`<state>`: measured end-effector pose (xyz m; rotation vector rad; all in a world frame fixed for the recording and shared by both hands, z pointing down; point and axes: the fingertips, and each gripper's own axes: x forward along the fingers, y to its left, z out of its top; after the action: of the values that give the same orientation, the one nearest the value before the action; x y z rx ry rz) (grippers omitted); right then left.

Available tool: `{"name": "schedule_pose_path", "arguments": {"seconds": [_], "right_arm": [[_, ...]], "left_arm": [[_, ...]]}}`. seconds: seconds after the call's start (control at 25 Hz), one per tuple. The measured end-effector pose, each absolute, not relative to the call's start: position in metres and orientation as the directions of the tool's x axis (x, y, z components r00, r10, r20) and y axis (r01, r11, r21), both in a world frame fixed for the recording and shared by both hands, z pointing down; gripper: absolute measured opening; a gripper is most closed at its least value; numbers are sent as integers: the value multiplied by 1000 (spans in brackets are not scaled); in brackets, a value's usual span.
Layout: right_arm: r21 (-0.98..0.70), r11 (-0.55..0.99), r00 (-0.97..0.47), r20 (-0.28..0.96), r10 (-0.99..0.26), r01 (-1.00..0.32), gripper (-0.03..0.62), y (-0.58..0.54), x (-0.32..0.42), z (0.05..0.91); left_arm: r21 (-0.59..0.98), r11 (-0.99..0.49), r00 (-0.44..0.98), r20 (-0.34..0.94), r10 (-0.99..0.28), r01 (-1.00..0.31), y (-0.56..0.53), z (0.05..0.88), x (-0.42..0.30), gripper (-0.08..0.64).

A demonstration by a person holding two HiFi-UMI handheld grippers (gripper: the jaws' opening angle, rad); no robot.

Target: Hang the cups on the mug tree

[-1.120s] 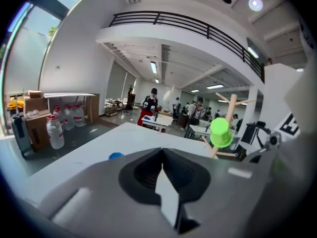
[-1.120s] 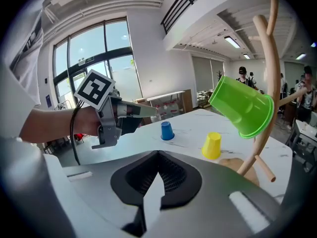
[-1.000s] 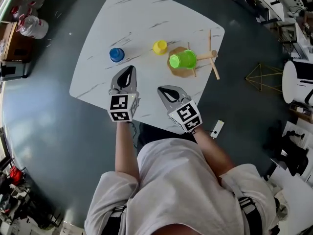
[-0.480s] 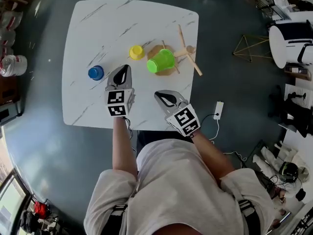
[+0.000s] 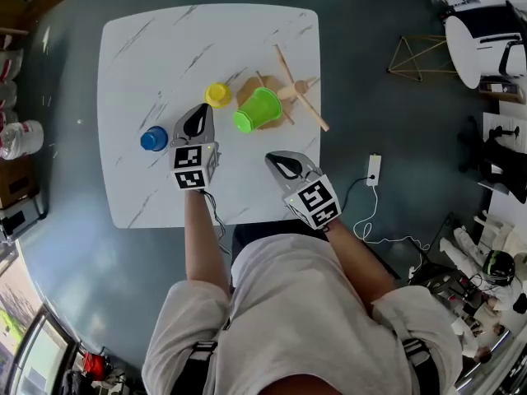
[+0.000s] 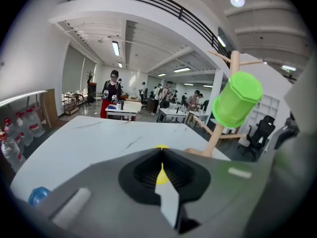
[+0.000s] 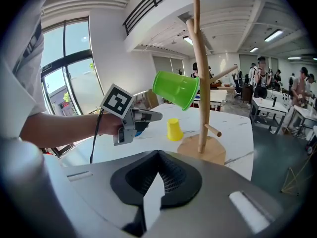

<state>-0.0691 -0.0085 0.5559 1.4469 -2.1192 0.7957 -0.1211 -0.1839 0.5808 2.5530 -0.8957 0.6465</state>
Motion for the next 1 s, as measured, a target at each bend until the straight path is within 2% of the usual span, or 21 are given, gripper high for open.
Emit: {"name": "schedule_pose_path", "arguments": {"seconds": [0.04,0.08,0.16,0.28,0.44,0.84,0.88,0.92,1.0], "right_arm": [[-208,277,-344,650,-678,-938,-2,-8,-68,556],[-208,273,-341,650,-679,-939,-2,-9,-66,557],[-203,262,-330,653,-682,-944,-2,-8,-61,560],[-192,241,-307,663,-682,-951,-2,-4,-54,562],[-186,228,-294,667,-685,-956,-2,-3,-44,560],[-188,227,-294,668,-683,-956,-2,-1,-46,561],[-189,228,-296,667,-684,-955,-2,-2,-47,561],[-189,230,-296,667,-684,-955,-2,-3,-48,561],[-187,232,-297,665,-685,-955,-2,-5,-48,561]], "left_arm": [[173,-743,697,530,-483,-646,-187,583,-119,5],[165,-754,698,538,-472,-636,-191,587,-116,38],[138,-773,692,561,-454,-619,-196,595,-111,140],[111,-784,680,581,-447,-611,-201,604,-106,209],[132,-802,692,599,-403,-582,-200,615,-99,267],[103,-838,687,631,-362,-536,-201,631,-84,272],[106,-838,687,631,-360,-536,-201,632,-82,268],[111,-836,689,629,-360,-538,-201,632,-81,234],[127,-829,697,618,-363,-544,-202,630,-80,225]]}}
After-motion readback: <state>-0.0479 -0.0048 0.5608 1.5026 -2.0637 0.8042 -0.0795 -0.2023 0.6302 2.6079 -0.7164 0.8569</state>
